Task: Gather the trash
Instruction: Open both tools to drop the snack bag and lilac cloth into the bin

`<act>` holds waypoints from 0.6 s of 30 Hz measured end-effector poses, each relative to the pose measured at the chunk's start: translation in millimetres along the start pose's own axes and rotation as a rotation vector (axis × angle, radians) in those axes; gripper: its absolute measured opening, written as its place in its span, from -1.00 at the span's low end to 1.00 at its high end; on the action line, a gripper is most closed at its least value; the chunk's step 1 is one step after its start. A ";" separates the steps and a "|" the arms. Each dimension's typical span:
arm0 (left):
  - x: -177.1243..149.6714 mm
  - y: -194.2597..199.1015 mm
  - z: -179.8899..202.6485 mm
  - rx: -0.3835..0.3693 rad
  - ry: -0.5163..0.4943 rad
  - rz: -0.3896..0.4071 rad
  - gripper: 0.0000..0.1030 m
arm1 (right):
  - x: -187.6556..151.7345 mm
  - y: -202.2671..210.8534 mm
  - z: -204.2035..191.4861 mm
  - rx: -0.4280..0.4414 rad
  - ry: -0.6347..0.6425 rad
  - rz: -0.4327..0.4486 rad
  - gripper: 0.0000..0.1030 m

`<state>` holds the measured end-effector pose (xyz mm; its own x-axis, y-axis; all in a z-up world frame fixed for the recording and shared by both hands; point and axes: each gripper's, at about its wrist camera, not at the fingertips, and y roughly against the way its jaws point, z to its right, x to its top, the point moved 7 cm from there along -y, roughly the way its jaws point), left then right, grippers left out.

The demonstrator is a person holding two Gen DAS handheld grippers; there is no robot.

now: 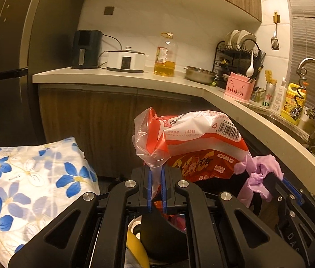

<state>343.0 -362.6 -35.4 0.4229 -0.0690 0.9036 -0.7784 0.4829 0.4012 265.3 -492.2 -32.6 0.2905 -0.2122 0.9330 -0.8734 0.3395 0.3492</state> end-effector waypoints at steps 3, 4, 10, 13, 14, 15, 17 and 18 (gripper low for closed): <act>-2.7 -5.0 4.4 -0.004 -0.017 -0.006 -0.86 | -2.3 -7.1 2.3 0.001 -0.002 -0.017 -0.77; -2.9 -6.7 4.1 -0.008 -0.018 -0.009 -0.85 | -2.6 -9.1 3.4 0.004 -0.003 -0.021 -0.77; -8.3 -13.9 8.1 -0.027 -0.030 -0.031 -0.71 | -7.6 -16.7 5.1 -0.002 0.003 -0.045 -0.67; -10.4 -15.3 6.2 -0.026 -0.031 -0.038 -0.70 | -9.6 -17.6 7.5 -0.008 -0.003 -0.048 -0.47; -11.0 -15.1 4.7 -0.021 -0.033 -0.040 -0.68 | -10.2 -17.4 8.2 -0.010 -0.006 -0.047 -0.43; -11.4 -14.7 3.2 -0.017 -0.032 -0.040 -0.59 | -10.5 -17.2 8.9 -0.012 -0.009 -0.048 -0.41; -11.8 -12.5 -1.1 -0.009 -0.023 -0.035 -0.39 | -11.0 -16.4 9.9 -0.015 -0.014 -0.047 -0.27; -11.3 -11.4 -2.7 -0.007 -0.017 -0.033 -0.22 | -11.0 -16.1 10.4 -0.018 -0.015 -0.047 -0.21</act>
<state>348.3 -365.0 -50.7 0.4400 -0.0995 0.8925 -0.7611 0.4862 0.4294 272.1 -504.9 -49.4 0.3250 -0.2417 0.9143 -0.8517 0.3454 0.3940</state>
